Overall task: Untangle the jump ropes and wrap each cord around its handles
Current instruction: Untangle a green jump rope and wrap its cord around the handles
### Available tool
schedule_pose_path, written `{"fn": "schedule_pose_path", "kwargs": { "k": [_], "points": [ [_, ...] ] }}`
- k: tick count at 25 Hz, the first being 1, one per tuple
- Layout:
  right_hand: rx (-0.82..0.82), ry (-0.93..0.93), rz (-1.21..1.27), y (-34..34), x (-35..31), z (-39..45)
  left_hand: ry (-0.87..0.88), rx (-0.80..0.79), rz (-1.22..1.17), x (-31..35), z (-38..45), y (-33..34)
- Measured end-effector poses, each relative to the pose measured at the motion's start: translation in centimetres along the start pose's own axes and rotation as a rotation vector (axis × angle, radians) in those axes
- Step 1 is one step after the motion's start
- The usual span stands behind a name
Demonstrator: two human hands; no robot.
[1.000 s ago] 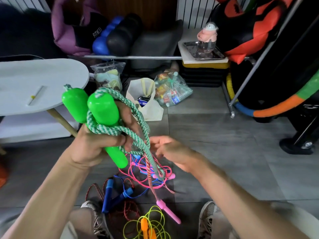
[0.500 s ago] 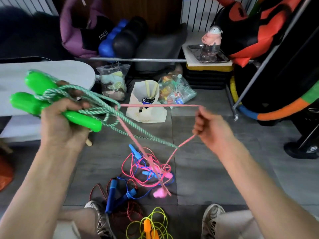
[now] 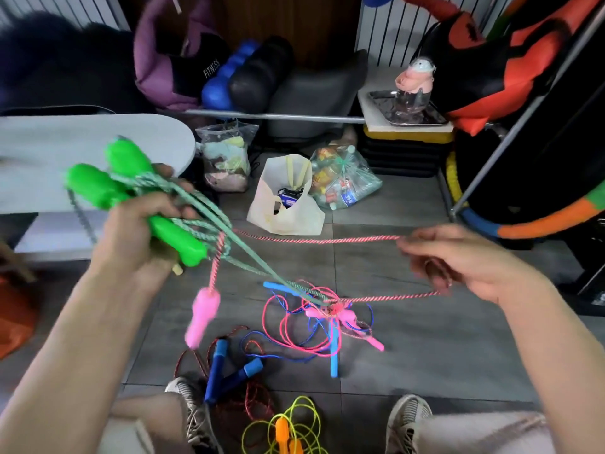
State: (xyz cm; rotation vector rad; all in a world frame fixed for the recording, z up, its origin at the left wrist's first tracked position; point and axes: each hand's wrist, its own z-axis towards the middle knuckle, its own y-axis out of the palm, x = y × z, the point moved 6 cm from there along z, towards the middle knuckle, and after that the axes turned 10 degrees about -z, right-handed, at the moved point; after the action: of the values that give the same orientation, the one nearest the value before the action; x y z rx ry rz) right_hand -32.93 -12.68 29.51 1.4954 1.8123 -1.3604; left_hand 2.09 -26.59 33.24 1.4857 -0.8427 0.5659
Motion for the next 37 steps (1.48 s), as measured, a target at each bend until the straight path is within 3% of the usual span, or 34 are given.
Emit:
{"fn": "schedule_pose_path", "kwargs": {
  "k": [1,3,5,6,8,11,14,16,19,21,25,27,29,33,35,37],
  "points": [
    [-0.092,0.034,-0.077,1.3,0.3,0.1,-0.027,-0.069,0.064,-0.6,-0.8,1.2],
    [-0.091,0.034,-0.334,2.5,0.7,0.7,-0.045,-0.222,0.198,-2.0,-2.4,3.7],
    [0.147,-0.04,-0.745,2.6,0.5,2.1,-0.068,-0.339,0.183,-2.4,-3.5,4.9],
    [0.184,-0.153,-0.736,3.9,-0.4,2.1,-0.103,-0.382,0.17,-2.6,-3.9,5.3],
    [-0.075,-0.375,-0.447,8.6,-1.6,1.6,-0.165,-0.457,0.154,-3.2,-4.6,6.4],
    [-0.468,-0.439,-0.185,14.7,-2.5,-0.2,-0.226,-0.567,0.149,-4.3,-5.2,7.6],
    [-0.612,-0.368,0.048,15.8,-2.0,-0.4,-0.253,-0.588,0.114,-5.0,-5.0,8.2],
    [-0.615,-0.372,0.156,15.7,-1.9,-0.3,-0.265,-0.582,0.096,-5.3,-4.9,8.4],
    [-0.461,-0.477,0.243,14.9,-2.0,0.0,-0.276,-0.584,0.106,-5.7,-4.9,8.8],
    [-0.268,-0.463,0.295,13.0,-2.0,0.6,-0.242,-0.56,0.147,-5.5,-4.7,8.8],
    [0.325,-0.199,0.503,5.1,0.5,2.3,-0.098,-0.397,0.144,-3.9,-3.0,7.4],
    [0.493,-0.044,0.665,2.5,2.1,2.3,-0.095,-0.314,0.16,-4.5,-2.6,7.1],
    [0.521,0.004,0.696,2.0,2.8,2.3,-0.137,-0.245,0.175,-6.0,-2.8,7.0],
    [0.249,-0.125,0.062,4.4,0.8,1.7,-0.131,-0.246,0.363,-7.4,-3.4,7.6],
    [0.192,0.0,-0.221,4.8,1.3,1.7,-0.176,-0.306,0.267,-7.3,-3.7,7.8],
    [0.277,0.126,-0.355,3.3,2.1,1.8,-0.184,-0.387,0.086,-6.7,-4.0,8.3]
  ]
}}
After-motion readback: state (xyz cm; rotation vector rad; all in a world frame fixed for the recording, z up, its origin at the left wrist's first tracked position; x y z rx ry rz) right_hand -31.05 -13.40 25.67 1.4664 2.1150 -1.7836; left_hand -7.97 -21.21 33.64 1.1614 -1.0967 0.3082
